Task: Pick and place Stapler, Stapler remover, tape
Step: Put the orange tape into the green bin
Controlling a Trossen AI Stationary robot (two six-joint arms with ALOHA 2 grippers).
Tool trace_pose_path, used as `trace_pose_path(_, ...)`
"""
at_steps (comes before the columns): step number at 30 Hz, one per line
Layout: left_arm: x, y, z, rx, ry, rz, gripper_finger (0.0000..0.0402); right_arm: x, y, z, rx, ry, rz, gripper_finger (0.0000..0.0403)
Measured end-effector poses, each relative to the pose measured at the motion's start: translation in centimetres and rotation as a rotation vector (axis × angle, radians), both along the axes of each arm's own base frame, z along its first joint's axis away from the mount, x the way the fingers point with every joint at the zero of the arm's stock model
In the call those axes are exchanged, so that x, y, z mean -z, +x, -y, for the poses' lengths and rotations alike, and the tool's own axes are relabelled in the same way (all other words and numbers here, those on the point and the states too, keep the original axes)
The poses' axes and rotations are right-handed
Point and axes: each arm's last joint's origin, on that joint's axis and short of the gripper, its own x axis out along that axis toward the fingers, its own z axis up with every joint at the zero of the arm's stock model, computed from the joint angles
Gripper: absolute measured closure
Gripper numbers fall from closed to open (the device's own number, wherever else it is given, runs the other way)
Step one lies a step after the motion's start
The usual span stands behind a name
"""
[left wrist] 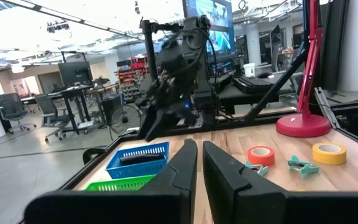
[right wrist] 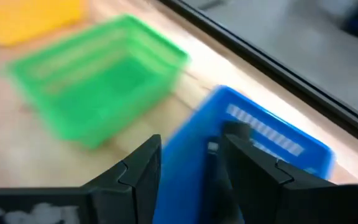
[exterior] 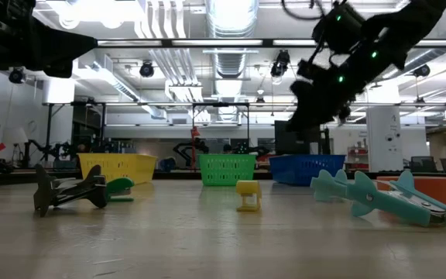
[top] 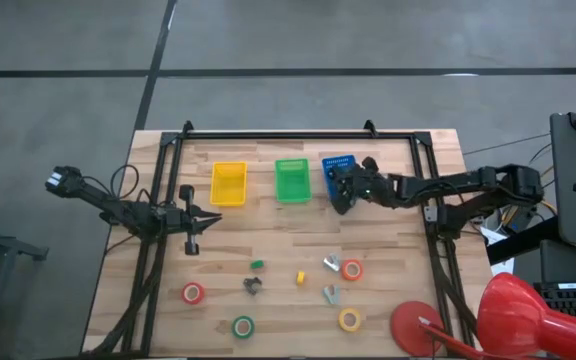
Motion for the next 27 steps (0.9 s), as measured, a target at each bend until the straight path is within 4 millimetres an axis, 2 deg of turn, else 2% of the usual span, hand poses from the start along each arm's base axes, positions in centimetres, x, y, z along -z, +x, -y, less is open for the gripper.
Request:
trace_pose_path(5, 0.0, 0.0, 0.0, 0.000, 0.000, 0.000, 0.0371, -1.8, -0.5, -2.6, -0.349, 0.062, 0.063, 0.0235)
trace_pose_path(8, 0.0, 0.0, 0.0, 0.000, 0.000, 0.000, 0.0371, -1.9, -0.7, -4.4, -0.561, 0.159, 0.086, 0.0238)
trace_pose_path(11, 0.0, 0.0, 0.0, 0.000, 0.000, 0.000, 0.0371, -1.2, -0.9, -6.6, -0.682, 0.223, 0.039, 0.0238)
trace_pose_path(19, 0.0, 0.0, 0.0, 0.000, 0.000, 0.000, 0.0371, 1.2, -2.5, -11.5, -0.726, 0.362, -0.194, 0.0236)
trace_pose_path(27, 0.0, 0.0, 0.0, 0.000, 0.000, 0.000, 0.0371, 2.5, -2.9, -13.1, -0.690, 0.352, -0.280, 0.0236)
